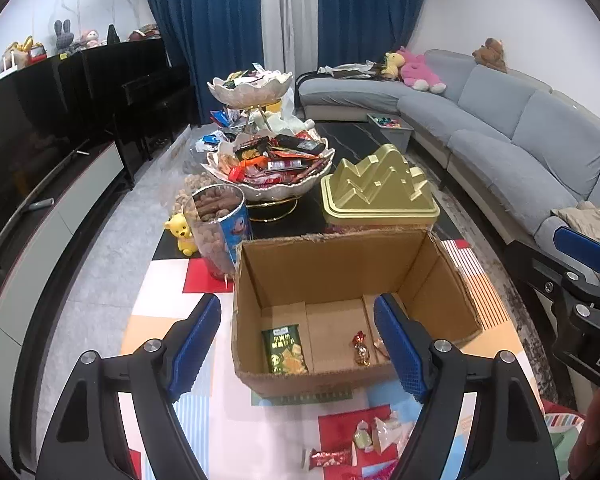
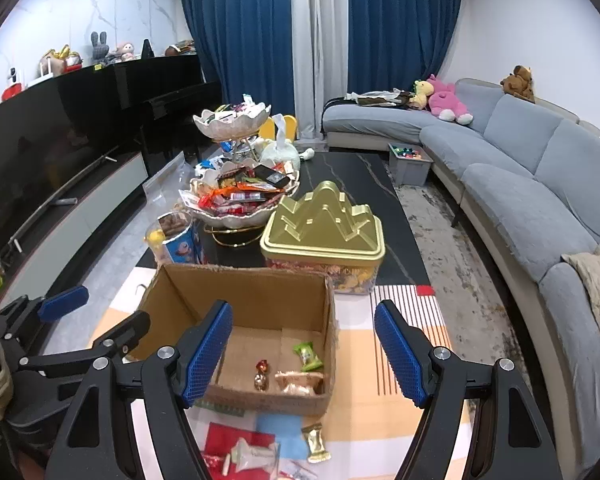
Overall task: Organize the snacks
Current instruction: 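Withdraw both open tools from the box back toward the remaining snacks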
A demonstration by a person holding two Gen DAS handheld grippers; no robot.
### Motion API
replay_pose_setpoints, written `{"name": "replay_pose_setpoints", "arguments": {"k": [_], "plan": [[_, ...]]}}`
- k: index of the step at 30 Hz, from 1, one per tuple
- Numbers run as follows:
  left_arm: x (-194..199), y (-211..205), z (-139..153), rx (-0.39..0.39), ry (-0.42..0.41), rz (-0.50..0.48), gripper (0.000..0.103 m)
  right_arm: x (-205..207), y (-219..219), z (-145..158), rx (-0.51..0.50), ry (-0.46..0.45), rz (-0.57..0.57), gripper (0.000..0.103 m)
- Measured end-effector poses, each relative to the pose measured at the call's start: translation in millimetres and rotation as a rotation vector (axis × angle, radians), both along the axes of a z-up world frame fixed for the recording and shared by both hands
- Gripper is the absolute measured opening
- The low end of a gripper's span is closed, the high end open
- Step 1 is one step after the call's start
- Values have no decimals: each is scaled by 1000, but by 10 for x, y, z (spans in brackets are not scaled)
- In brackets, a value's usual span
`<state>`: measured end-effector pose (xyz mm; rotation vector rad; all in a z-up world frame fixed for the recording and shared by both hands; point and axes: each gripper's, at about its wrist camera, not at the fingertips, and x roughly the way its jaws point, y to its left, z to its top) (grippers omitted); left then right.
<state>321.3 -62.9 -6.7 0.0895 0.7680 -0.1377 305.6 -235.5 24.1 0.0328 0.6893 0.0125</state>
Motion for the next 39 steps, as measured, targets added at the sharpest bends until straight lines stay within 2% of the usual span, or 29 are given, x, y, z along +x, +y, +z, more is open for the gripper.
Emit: {"name": "replay_pose_setpoints", "arguments": {"k": [10, 13, 18, 30, 39], "plan": [[-238, 39, -113, 8, 37, -18, 81, -260, 34, -123, -14, 22, -20, 74], [-308, 78, -172, 6, 51, -14, 85, -341, 49, -170, -22, 27, -34, 81], [-427, 114, -318, 20, 79, -19, 86, -473, 105, -262, -34, 41, -46, 83], [-660, 143, -667, 17, 172, -28, 89, -835, 250, -584, -60, 68, -34, 83], [-765, 99, -941, 21, 252, -33, 89, -1025, 299, -921, -69, 141, -15, 83]]}}
